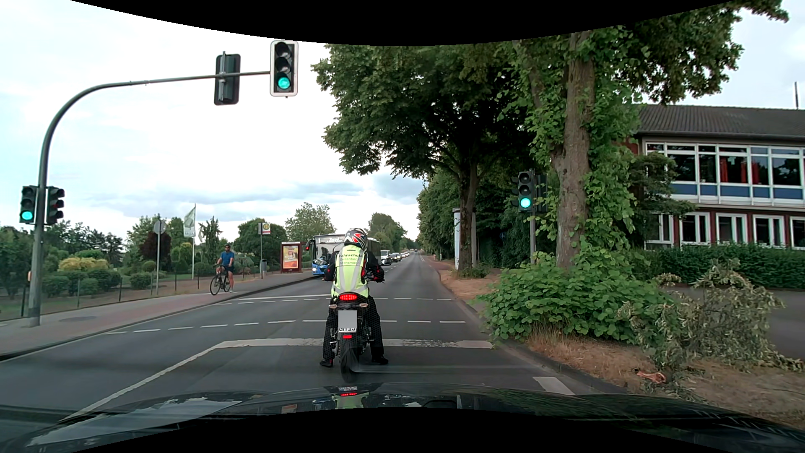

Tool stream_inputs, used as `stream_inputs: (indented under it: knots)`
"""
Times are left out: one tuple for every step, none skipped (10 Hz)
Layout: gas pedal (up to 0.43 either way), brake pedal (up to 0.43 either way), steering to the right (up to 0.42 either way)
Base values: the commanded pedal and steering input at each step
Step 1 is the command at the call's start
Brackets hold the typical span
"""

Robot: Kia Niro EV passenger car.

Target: Follow the waypoints while adhering to traffic rules and regulations

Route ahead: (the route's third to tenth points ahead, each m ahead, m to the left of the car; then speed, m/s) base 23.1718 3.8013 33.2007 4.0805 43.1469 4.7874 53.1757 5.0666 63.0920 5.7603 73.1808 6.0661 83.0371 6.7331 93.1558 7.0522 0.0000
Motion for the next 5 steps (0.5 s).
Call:
stream_inputs:
  knots:
    - [0.0,0.0,-0.016]
    - [0.0,0.0,-0.017]
    - [0.0,0.0,-0.016]
    - [0.0,0.0,-0.017]
    - [0.0,0.0,-0.016]
